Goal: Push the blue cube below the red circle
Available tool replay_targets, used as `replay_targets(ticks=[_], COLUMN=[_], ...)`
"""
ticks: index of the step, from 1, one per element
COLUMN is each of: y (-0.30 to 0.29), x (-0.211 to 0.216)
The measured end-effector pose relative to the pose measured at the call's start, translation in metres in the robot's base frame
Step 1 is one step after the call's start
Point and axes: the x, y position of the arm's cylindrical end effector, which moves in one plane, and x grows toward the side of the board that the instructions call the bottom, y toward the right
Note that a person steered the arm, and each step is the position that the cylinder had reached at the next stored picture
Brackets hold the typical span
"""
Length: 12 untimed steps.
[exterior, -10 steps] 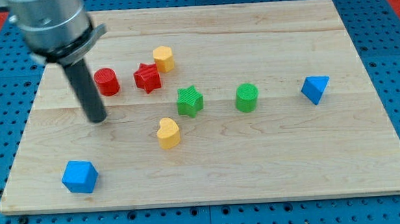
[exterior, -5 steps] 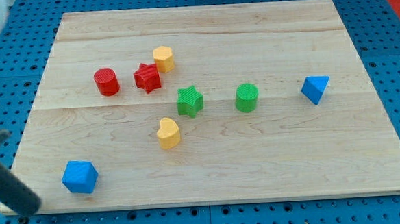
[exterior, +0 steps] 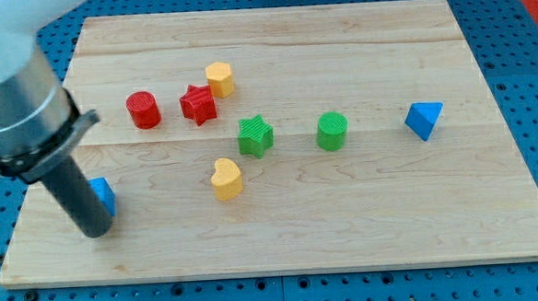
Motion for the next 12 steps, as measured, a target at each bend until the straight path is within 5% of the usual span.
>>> replay_targets(ticks=[3,9,12], y=[-0.036,0.032,0.051], x=[-0.024,-0.08,-0.039])
